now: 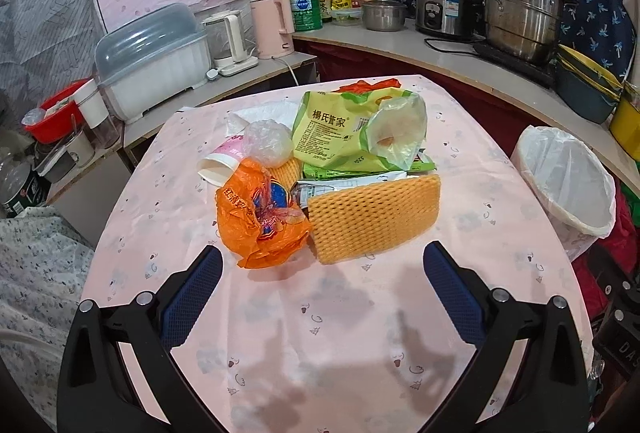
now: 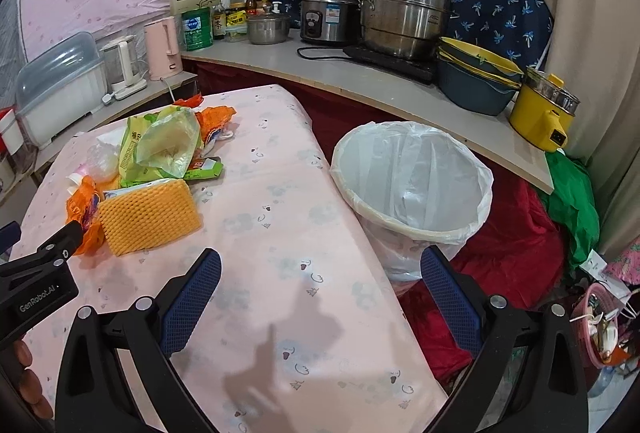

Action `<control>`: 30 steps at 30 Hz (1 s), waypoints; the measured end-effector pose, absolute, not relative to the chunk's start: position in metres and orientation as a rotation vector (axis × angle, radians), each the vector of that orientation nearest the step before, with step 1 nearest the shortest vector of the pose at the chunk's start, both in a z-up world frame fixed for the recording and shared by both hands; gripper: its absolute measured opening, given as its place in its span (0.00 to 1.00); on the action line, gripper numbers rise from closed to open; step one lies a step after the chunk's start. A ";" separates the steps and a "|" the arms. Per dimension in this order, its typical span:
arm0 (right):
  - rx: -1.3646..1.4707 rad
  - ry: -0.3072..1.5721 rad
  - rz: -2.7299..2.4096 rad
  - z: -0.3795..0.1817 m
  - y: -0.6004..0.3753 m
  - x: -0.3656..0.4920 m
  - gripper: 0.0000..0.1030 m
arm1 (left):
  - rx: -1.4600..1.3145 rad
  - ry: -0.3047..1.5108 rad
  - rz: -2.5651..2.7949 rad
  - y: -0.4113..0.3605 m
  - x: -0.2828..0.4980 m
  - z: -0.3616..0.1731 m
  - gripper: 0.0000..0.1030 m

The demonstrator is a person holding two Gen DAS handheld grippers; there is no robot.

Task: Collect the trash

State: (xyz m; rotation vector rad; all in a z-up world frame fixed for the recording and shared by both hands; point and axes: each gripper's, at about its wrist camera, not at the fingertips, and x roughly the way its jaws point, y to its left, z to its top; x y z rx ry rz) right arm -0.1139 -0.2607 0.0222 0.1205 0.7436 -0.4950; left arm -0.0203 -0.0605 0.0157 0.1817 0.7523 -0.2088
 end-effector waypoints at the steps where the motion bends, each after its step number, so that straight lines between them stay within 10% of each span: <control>1: 0.123 0.741 -0.498 0.023 -0.262 -0.116 0.93 | 0.184 0.750 -0.213 -0.063 -0.021 0.016 0.93; 30: 0.138 0.729 -0.521 0.024 -0.268 -0.128 0.93 | 0.200 0.726 -0.240 -0.079 -0.030 0.023 0.93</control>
